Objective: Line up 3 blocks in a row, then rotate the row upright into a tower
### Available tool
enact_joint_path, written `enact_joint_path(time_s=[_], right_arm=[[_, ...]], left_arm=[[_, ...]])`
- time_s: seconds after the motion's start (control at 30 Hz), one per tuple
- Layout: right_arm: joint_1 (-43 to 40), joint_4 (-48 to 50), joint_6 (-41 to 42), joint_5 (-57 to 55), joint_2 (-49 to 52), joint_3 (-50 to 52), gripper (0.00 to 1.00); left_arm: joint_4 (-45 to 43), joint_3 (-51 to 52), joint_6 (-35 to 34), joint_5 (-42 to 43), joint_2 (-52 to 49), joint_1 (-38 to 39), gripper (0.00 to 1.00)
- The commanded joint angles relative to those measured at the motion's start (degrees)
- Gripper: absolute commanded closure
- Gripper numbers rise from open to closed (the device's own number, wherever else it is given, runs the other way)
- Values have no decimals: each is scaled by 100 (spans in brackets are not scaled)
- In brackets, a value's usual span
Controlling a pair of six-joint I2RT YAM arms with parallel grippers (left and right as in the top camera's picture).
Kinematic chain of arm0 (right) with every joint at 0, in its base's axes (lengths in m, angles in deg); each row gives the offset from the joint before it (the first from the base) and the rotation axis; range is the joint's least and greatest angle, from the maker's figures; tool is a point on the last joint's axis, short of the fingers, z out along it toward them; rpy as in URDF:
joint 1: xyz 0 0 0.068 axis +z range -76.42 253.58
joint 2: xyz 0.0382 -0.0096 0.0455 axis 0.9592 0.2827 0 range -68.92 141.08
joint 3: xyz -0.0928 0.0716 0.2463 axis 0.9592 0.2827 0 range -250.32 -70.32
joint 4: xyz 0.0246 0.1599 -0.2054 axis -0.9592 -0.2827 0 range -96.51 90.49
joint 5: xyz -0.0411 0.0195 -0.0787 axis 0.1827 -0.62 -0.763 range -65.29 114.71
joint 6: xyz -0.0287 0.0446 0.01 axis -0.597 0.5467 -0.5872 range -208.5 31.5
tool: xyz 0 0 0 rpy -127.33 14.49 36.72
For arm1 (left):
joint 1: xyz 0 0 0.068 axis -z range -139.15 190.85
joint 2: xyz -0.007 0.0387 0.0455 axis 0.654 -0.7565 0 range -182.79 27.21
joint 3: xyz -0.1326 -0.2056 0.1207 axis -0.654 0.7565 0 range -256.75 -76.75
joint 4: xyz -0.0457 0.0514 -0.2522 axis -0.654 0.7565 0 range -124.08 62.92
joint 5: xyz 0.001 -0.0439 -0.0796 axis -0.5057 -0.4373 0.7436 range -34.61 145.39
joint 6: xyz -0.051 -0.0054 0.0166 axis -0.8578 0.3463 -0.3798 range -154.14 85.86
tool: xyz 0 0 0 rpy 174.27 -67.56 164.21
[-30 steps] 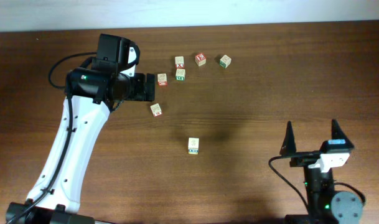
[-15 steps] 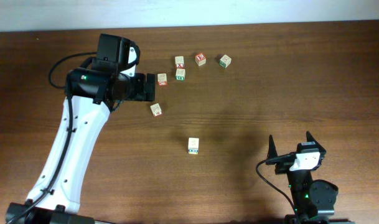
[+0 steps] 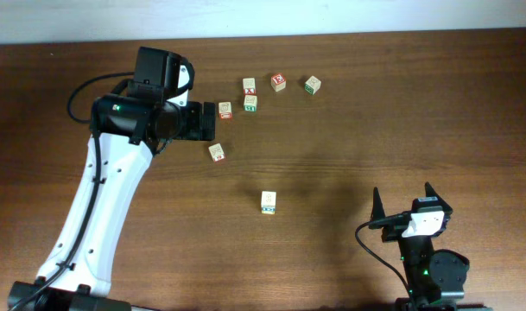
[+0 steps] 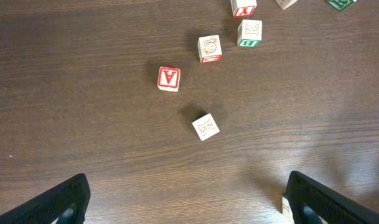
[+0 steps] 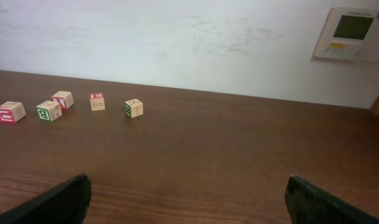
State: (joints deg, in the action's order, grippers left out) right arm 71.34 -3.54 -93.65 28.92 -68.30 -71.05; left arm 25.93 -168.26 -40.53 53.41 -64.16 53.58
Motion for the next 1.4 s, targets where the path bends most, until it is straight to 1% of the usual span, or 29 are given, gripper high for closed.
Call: enact_joint_path(time_s=[0.0,0.07,0.1,0.17,0.2,0.3,0.43,0.5,0.6,0.63,0.7,0.73,0.8,0.93,1.03,1.23,1.37], right_arm=[[-37,-7,-20,74,-37,42,1],[-37,-7,-22,74,-37,42,1],[-37,-7,-22,74,-37,42,1],[-37,-7,-22,74,-37,42,1],[-37,-7,-20,74,-37,42,1],[-37,-7,-20,74,-37,42,1],[-37,-7,-20,74,-37,42,1],[-37,-4,-22,74,-37,42,1],[-37,-7,-22,74,-37,42,1],[-37,-7,-20,74,-37,42,1],[-37,-7,-20,74,-37,42,1],[-37,-7,-22,74,-37,42,2],[-37,-4,-20,74,-37,42,1],[-37,-7,-20,74,-37,42,1],[-37,-7,-20,74,-37,42,1],[-37,-7,-20,74,-37,42,1],[-37,-7,-20,74,-37,42,1]], left_arm=[[-90,-68,50,-48,181,-17,1],[-317,-28,79,-289,269,-22,1],[-476,48,184,-280,315,-81,1],[-975,470,229,-232,533,-236,1],[-1290,763,326,-70,691,-339,1],[-2656,2223,330,485,1569,-811,1],[-4000,3987,345,507,2839,-1257,1],[-4747,5014,345,551,3705,-1550,1],[-5440,6157,348,566,4739,-1770,1],[-5722,6714,348,568,5300,-1858,1],[-6030,7257,350,573,5880,-1963,1],[-6273,7580,431,599,6214,-2028,1],[-6704,8148,1086,868,6837,-2079,1],[-6832,8754,1751,887,7744,-2079,1],[-6618,8957,1985,887,8209,-2079,1],[-5473,8966,2022,841,9110,-2079,1],[-5305,8966,2022,831,9110,-2079,1]])
